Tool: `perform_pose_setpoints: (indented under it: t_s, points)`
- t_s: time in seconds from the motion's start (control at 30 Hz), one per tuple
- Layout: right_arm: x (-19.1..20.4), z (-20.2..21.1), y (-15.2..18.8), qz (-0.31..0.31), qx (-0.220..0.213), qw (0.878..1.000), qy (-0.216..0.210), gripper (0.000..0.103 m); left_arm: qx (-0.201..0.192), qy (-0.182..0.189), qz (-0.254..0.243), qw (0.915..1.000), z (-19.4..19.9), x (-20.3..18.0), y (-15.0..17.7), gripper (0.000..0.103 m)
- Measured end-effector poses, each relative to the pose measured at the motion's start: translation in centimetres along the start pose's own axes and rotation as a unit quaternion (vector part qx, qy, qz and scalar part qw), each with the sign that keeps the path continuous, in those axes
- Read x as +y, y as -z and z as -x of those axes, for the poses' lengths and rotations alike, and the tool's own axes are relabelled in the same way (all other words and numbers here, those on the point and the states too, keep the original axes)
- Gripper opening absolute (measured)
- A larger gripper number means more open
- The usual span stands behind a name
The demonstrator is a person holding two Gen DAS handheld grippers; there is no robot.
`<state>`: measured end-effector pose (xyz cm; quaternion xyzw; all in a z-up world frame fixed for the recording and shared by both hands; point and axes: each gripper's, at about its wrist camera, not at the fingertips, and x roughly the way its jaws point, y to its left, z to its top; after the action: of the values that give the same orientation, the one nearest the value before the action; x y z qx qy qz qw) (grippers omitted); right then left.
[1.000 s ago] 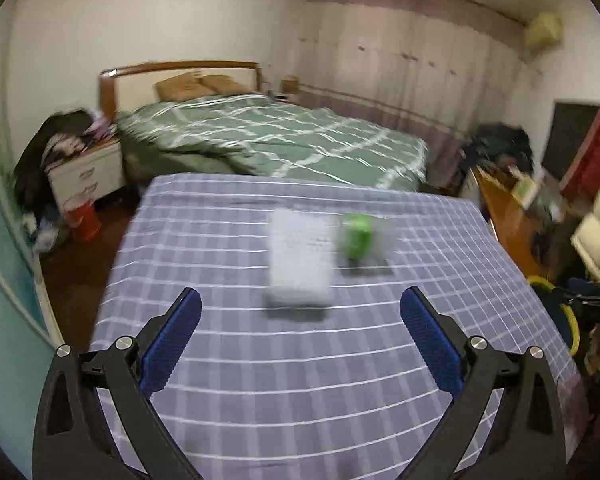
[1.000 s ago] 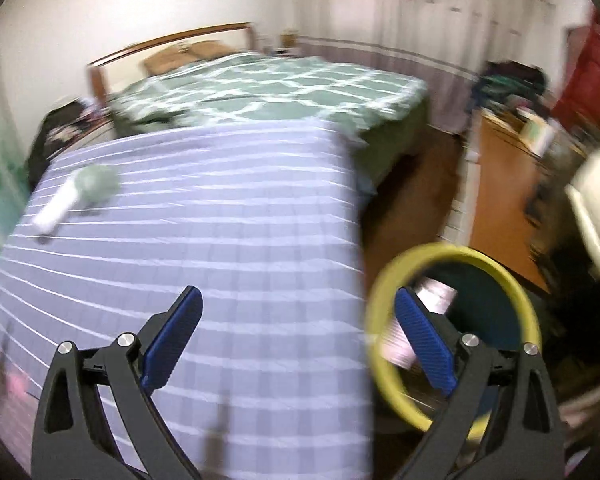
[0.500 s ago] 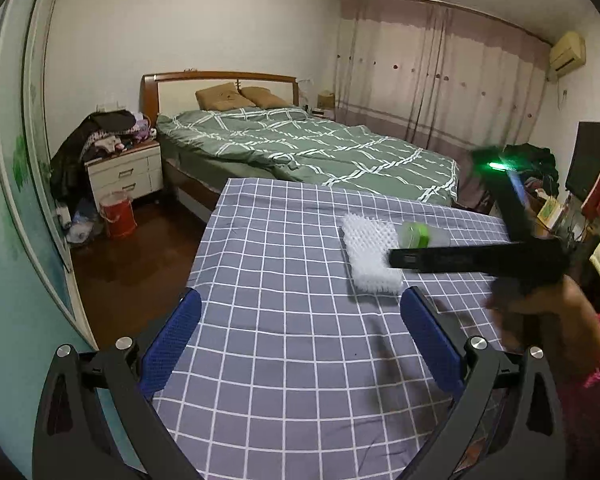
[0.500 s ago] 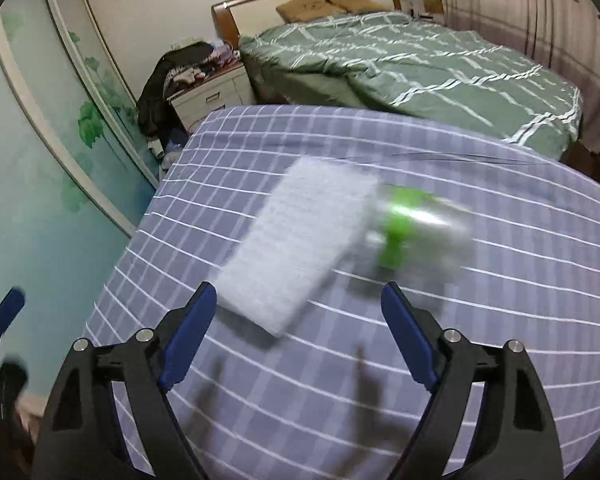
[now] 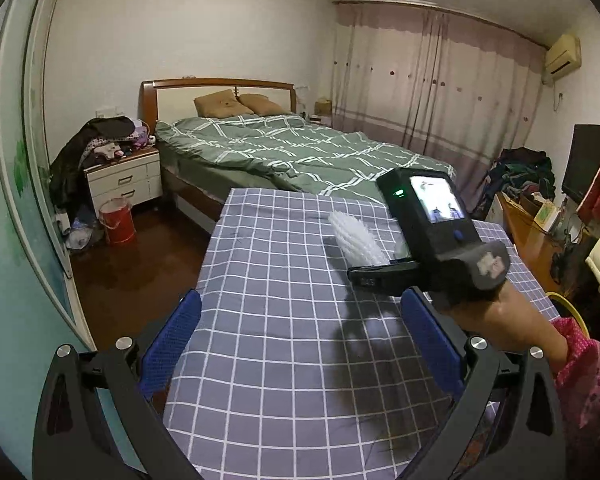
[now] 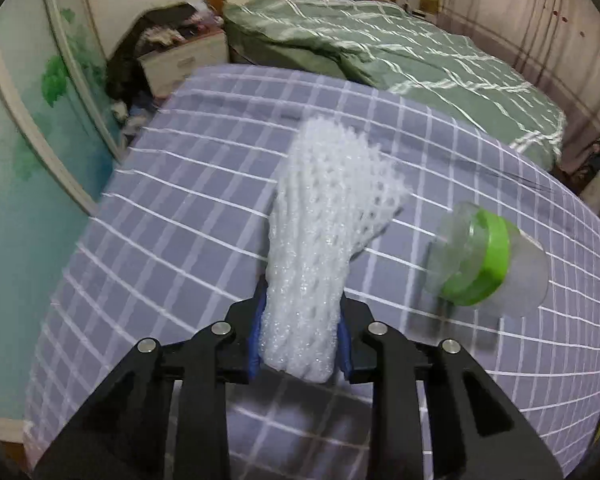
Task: Collect trash
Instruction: 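Carry the mesh sleeve with the right gripper and release it into the bin, then grasp the clear green-lidded plastic jar with the left gripper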
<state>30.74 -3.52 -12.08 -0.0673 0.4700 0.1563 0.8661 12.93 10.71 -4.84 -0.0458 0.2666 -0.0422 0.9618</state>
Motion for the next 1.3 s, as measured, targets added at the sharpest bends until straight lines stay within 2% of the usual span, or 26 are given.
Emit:
perform_pose_setpoints:
  t_s: [0.1,0.2,0.3,0.37,0.5,0.6,0.73,0.83,0.93,0.97,1.03,1.07,1.3]
  points:
    - [-0.5,4.1,-0.1,0.001,-0.046,0.999,-0.021,0.026,0.004,0.005,-0.005,1.0000,0.1,-0.5,-0.4,0.098]
    - [-3.5,9.2,0.4,-0.003,-0.088,0.996,-0.025,0.026,0.015,0.020,-0.022,0.9994,-0.4,-2.2,-1.1,0.098]
    - [-9.4,13.4,2.4,-0.030,-0.108,0.994,-0.008,0.027,0.032,0.038,-0.051,0.9975,-1.9,-5.1,-1.7,0.098]
    - [-14.4,15.5,4.6,-0.058,-0.115,0.991,0.023,0.027,0.049,0.058,-0.070,0.9946,-3.6,-7.8,-2.1,0.098]
    - [-23.6,17.8,10.4,-0.117,-0.103,0.983,0.095,0.028,0.089,0.094,-0.092,0.9873,-7.7,-13.1,-2.7,0.098]
    - [-29.7,18.5,15.4,-0.164,-0.079,0.974,0.138,0.028,0.117,0.100,-0.099,0.9831,-11.4,-16.5,-2.9,0.098]
    - [-36.8,18.4,21.1,-0.223,-0.044,0.957,0.178,0.029,0.143,0.087,-0.096,0.9813,-14.9,-19.6,-2.9,0.098]
    - [-40.9,17.7,24.6,-0.260,-0.020,0.945,0.197,0.031,0.157,0.077,-0.090,0.9805,-16.9,-20.3,-3.0,0.098]
    - [-42.7,16.3,26.4,-0.281,-0.004,0.938,0.203,0.036,0.162,0.060,-0.091,0.9808,-17.9,-20.9,-3.1,0.098]
    - [-43.6,16.1,26.9,-0.290,-0.002,0.935,0.205,0.047,0.163,0.057,-0.091,0.9807,-18.3,-21.1,-3.3,0.098]
    - [-44.8,15.8,27.6,-0.300,-0.003,0.931,0.209,0.063,0.165,0.054,-0.091,0.9806,-18.9,-20.9,-3.8,0.098]
    - [-44.9,15.9,27.9,-0.303,-0.006,0.929,0.210,0.066,0.165,0.052,-0.091,0.9807,-19.2,-20.9,-4.0,0.098]
    - [-44.9,15.8,28.9,-0.309,-0.019,0.930,0.198,0.067,0.171,0.028,-0.094,0.9804,-20.9,-20.7,-4.8,0.098]
